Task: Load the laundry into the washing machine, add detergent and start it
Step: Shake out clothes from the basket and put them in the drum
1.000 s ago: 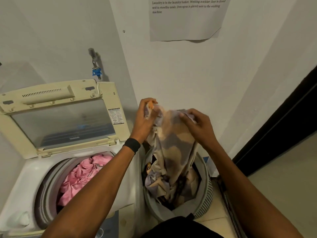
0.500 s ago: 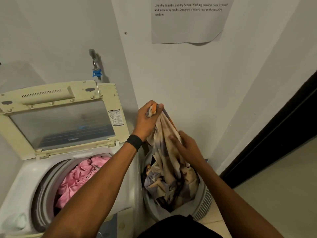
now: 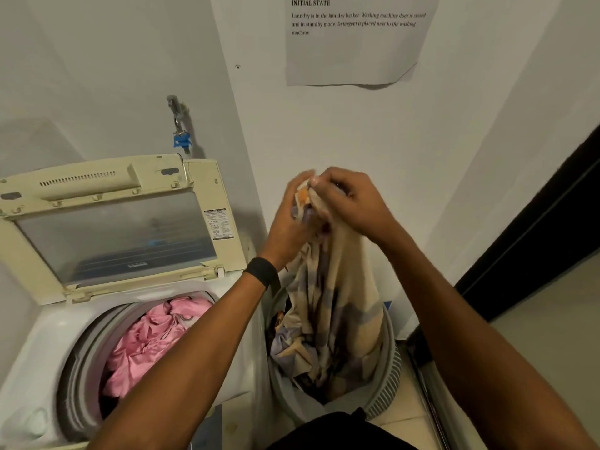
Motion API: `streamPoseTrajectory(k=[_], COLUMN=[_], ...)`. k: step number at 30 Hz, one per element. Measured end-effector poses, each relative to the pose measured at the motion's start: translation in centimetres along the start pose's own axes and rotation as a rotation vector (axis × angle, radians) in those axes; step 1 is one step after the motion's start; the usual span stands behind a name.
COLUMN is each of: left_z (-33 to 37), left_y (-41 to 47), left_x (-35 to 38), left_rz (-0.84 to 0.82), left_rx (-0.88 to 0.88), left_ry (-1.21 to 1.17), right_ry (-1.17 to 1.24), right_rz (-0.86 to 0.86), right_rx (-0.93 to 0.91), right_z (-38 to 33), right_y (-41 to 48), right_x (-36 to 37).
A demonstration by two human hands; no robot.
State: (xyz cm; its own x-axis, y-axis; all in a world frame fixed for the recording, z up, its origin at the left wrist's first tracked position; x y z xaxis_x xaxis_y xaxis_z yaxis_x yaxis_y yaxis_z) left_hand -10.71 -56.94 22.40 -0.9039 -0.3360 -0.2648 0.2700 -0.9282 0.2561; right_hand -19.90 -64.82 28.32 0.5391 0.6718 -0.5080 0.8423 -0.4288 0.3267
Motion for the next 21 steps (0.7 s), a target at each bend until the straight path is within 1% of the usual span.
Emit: streamPoseTrajectory(k=[1, 2, 4, 5, 7, 9, 10, 12, 14, 16, 17, 18, 19, 21], left_z=[-0.2, -0.6, -1.1, -1.4, -1.1, -0.6, -0.4, -0.5, -1.2, -1.2, -1.0, -0.6, -0.1, 1.1], left_y=[0.1, -0.1, -0.5, -0.7, -0.8, -0.6, -0.6, -0.9, -1.3, -1.7, -1.8, -1.6, -1.3, -0.7], left_x=[0.6, 0.5, -0.9, -1.6, -2.7, -3.3, -3.3, -3.3, -3.7, -4.6, -4.9, -4.9, -4.5, -2.5], left_rz=[-0.043, -0.029, 0.061, 0.106, 0.175, 0.215, 0.221, 0.237, 0.282, 0.353, 0.365, 0.352, 0.308, 0.161], left_rx=[-0.023, -0.06, -0.099, -0.105, -0.1, -0.088, -0.088, -0.103, -0.132, -0.128, -0.108, -0.086, -0.06, -0.003], left_ry=[0.045, 0.09, 0.065, 0.015, -0.07, -0.083, -0.083, -0.098, -0.135, -0.134, -0.108, -0.075, -0.042, -0.025], right_ry=[0.054, 0.122, 0.221, 0.235, 0.201, 0.171, 0.18, 0.163, 0.149, 0.262, 0.303, 0.323, 0.314, 0.263], right_rz=[-0.013, 0.008, 0.079, 0.075, -0.028, -0.141, -0.158, -0.111, -0.011, 0.153, 0.242, 0.298, 0.306, 0.214], right_rx=[0.004, 0.021, 0.099, 0.143, 0.21, 0.262, 0.282, 0.359, 0.415, 0.456, 0.442, 0.391, 0.312, 0.129], right_z=[0.3, 1.0, 3.6, 5.1, 7.5, 9.8, 10.9, 12.8, 13.2, 11.8, 10.1, 8.2, 5.8, 1.1], right_y=[-0.2, -0.7, -2.4, -3.5, -6.3, -9.2, -10.4, -11.7, -11.4, -10.1, -9.0, -7.5, -5.7, -2.3], right_x=[0.9, 1.4, 1.4, 2.0, 4.8, 7.9, 8.6, 7.7, 4.9, 0.9, -1.3, -3.4, -4.9, -5.5])
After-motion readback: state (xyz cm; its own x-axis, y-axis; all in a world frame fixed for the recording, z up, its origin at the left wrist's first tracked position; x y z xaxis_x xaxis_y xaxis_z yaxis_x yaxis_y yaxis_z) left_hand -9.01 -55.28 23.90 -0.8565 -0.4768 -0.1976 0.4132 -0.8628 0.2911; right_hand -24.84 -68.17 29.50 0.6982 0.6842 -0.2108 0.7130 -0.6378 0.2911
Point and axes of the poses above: each hand's wrist, its own y-axis towards the middle knuckle, its own x-axis out of the palm, z = x × y, the point moved 9 cm from there along y, towards the middle knuckle, and after that the axes turned 11 degrees about -z, right-handed, at the moved point
